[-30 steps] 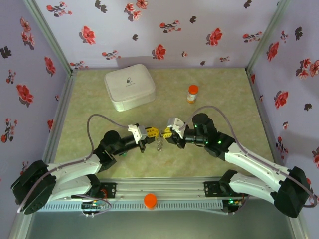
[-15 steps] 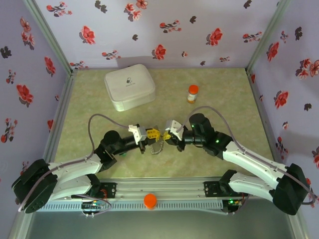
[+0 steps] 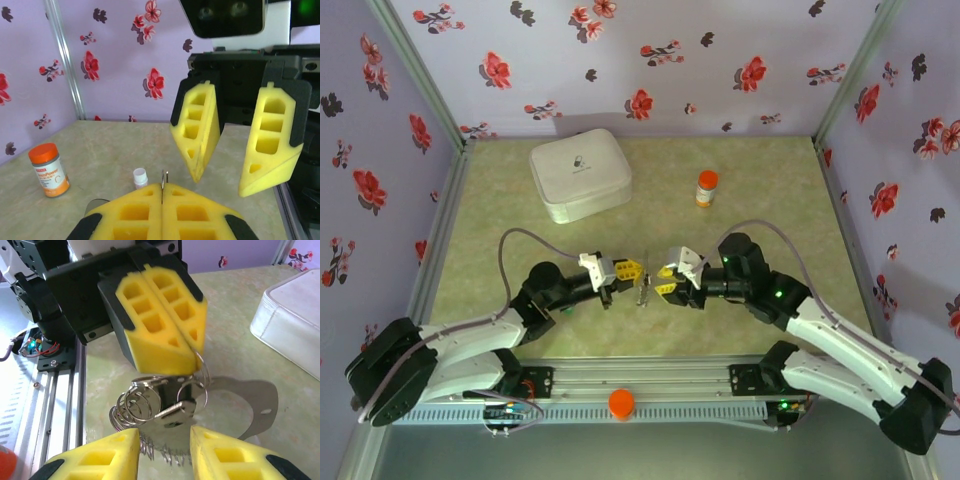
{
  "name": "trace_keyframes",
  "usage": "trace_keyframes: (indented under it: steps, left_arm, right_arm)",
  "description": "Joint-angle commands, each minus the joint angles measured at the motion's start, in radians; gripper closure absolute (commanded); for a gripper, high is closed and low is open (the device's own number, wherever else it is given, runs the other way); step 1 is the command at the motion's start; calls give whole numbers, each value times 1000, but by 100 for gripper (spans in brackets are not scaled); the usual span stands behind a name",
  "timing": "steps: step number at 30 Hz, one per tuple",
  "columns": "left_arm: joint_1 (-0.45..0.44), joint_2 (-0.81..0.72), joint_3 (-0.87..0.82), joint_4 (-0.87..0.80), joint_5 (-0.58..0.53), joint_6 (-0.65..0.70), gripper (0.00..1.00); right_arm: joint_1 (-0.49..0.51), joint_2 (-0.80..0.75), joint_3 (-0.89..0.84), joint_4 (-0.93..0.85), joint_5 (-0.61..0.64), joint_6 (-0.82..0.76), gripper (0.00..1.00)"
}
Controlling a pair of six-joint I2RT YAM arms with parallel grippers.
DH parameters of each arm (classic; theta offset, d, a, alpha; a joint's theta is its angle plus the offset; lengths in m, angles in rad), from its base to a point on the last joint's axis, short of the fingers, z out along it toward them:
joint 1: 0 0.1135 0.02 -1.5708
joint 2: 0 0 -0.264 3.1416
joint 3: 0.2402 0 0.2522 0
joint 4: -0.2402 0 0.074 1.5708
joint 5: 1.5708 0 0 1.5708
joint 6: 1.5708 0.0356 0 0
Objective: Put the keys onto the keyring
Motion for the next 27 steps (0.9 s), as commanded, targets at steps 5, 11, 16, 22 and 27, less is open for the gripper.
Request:
trace_keyframes:
  steps: [5, 11, 16, 22, 27]
  left_arm:
    - [-7, 20, 25, 63, 92, 12, 100]
    - [-7, 20, 28, 69, 115, 6, 100]
    - [-7, 21, 22, 80, 115, -3, 100]
    - [-7, 18, 22, 81, 115, -10, 100]
    - [-7, 22, 27, 73, 112, -11, 100]
  right_arm:
    - [-8, 44, 11, 169, 4, 60, 72]
    - [-8, 54, 3, 169, 11, 60, 75]
    - [-8, 75, 9, 146, -39, 62, 79]
    - [-8, 84, 9, 107, -63, 41, 88]
    - [-8, 83, 15, 131, -94, 44, 100]
